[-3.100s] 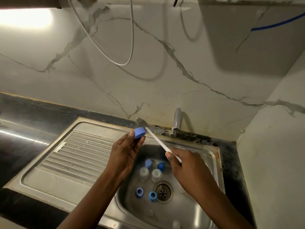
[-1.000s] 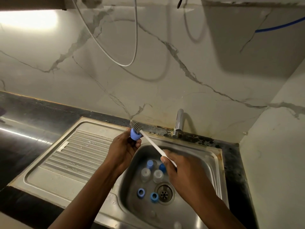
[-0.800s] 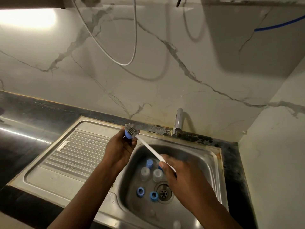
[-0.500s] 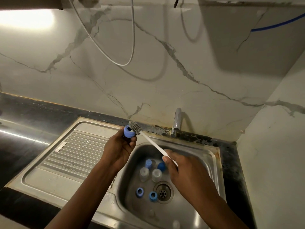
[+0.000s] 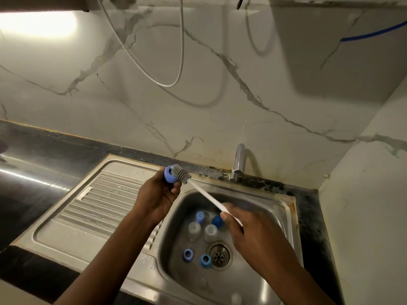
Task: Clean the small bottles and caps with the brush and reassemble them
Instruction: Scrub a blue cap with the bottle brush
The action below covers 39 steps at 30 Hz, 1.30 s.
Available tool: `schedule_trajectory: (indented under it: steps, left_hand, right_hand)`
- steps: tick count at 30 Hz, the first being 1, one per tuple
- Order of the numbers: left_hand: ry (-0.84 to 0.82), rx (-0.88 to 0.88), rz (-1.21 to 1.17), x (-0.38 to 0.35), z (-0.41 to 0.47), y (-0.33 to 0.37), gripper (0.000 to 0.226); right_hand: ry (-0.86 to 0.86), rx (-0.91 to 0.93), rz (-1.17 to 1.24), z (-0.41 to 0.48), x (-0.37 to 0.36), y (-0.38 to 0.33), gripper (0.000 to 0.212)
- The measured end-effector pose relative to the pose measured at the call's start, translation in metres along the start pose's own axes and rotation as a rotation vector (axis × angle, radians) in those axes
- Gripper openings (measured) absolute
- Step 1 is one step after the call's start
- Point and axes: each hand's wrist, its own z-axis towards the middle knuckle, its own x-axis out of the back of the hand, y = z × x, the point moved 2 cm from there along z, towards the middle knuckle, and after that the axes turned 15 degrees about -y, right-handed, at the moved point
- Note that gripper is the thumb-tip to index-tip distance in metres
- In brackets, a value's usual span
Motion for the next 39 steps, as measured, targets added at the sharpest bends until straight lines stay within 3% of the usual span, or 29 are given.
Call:
schedule_trajectory:
  steps: [4,12,22,30,39]
  left_hand:
    - [-0.002,0.034,0.02,-0.007,-0.002,-0.011,0.039]
    - [-0.007,0.027,0.005,-0.008,0.002,-0.01,0.039]
    - [-0.009,0.046,0.048,-0.009,0.001,-0.014,0.038]
    - [-0.023,0.045,0.051,-0.007,0.002,-0.01,0.039]
    - [0.016,0.058,0.065,0.0,0.006,-0.017,0.041]
  right_hand:
    - [0.053,-0.007,-0.03,0.006,0.0,0.0,0.046]
    - [-0.054,0.007,-0.006,0.002,0.002,-0.017,0.044]
    - [0.046,-0.029,-0.075,0.007,0.003,-0.001,0.047]
    - [-0.065,0.013,-0.032,0.002,0.005,-0.012,0.042]
    - [0.028,-0.044,-0.106,0.001,0.01,0.01,0.044]
